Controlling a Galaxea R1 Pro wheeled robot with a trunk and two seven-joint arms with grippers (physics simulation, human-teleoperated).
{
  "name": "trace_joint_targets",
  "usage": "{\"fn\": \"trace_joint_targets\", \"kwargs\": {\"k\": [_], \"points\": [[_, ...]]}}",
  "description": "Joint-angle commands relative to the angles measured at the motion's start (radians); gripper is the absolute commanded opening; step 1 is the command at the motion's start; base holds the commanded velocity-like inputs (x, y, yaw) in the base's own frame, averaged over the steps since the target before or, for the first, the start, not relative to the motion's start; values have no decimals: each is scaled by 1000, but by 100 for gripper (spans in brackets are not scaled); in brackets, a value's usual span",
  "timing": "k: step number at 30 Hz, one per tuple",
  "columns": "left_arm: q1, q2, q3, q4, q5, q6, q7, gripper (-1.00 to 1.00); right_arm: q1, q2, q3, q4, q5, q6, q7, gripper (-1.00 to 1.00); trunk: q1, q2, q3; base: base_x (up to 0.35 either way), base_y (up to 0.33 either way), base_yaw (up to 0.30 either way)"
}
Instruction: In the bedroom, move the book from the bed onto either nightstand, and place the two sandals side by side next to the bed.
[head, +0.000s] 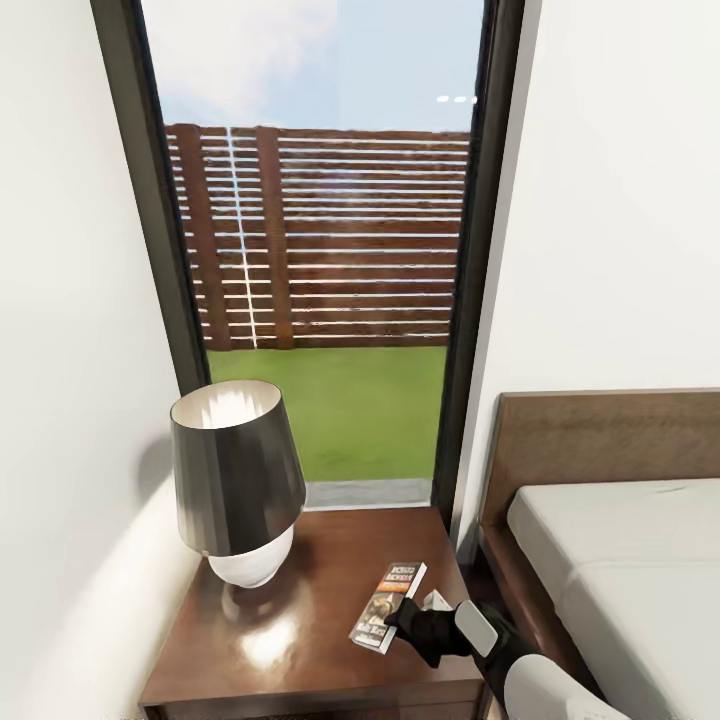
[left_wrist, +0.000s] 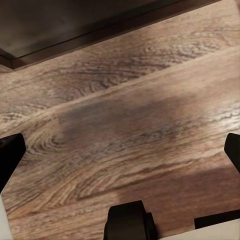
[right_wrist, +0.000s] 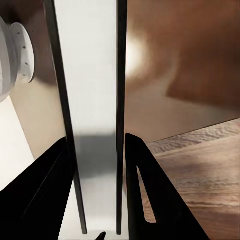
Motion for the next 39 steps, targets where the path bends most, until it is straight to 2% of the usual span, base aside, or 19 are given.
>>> {"fn": "trace_joint_targets", "kwargs": {"k": [1,18,25,39], "points": [[0,1,-9,-2,5,-1,6,100,0,1,-7,-1,4,5,2,-100,0,0,-1,0,0,0],[0,0,-9,-2,5,-1,6,100,-1,2,-6,-1,5,5,6,-100,0,0,-1,0,0,0],[0,0,-9,-2,5,-1,6,100,-1,2,-5,-1,5,5,8,-100,27,-49,-23,0,0,0],[0,1,-9,-2,5,-1,6,100,-1,4,-2,-2,6,1,20,-100,27,-49,-23,0,0,0]]}}
